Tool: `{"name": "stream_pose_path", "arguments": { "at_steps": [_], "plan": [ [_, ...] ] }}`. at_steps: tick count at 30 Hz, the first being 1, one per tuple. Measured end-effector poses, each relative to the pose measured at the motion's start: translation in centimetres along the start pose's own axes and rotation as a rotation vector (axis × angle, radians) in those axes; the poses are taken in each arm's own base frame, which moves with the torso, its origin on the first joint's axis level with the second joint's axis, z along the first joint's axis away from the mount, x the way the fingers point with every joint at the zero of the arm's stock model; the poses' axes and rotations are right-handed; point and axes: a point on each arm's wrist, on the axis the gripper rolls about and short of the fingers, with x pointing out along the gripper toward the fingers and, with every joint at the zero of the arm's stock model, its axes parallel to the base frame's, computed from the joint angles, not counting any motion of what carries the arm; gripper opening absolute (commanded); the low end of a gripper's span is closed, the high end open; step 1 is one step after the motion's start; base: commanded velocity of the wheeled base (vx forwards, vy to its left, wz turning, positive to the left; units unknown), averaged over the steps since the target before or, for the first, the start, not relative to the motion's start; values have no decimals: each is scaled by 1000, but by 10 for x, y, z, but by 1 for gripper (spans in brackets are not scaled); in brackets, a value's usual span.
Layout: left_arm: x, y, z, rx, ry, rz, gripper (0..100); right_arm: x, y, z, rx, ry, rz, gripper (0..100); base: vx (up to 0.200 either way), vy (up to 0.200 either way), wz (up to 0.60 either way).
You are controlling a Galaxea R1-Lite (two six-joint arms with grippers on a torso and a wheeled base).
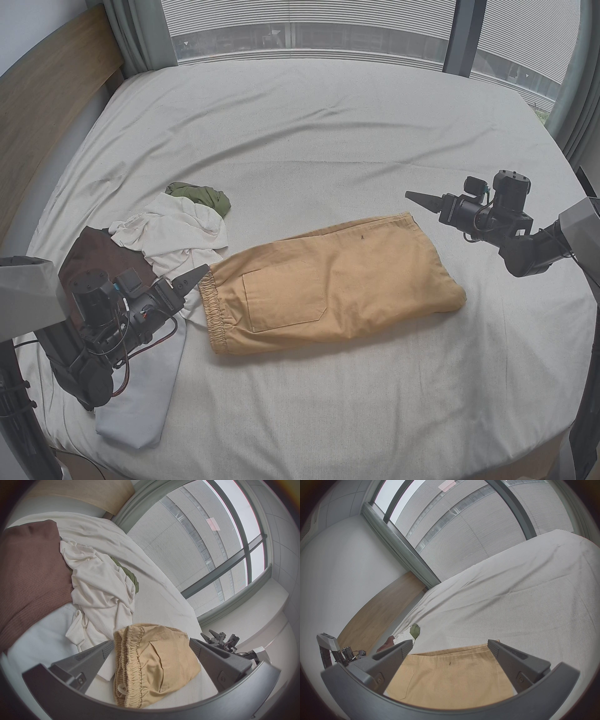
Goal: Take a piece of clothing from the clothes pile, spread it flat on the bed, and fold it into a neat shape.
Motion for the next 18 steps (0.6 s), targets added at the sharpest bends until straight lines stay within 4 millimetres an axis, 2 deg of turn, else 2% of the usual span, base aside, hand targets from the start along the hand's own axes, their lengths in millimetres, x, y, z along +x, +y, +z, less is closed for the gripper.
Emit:
{"name": "stream_pose_path", "arguments": {
  "at_steps": [7, 18],
  "plan": [
    [-6, -13, 1, -11, 4, -40, 100, -22, 16, -1, 22, 27, -8, 100, 0, 0, 0],
    [-27, -36, -8, -5, 95, -139, 100, -95, 42, -31, 117, 69, -12, 100, 0, 0, 0]
  ]
}}
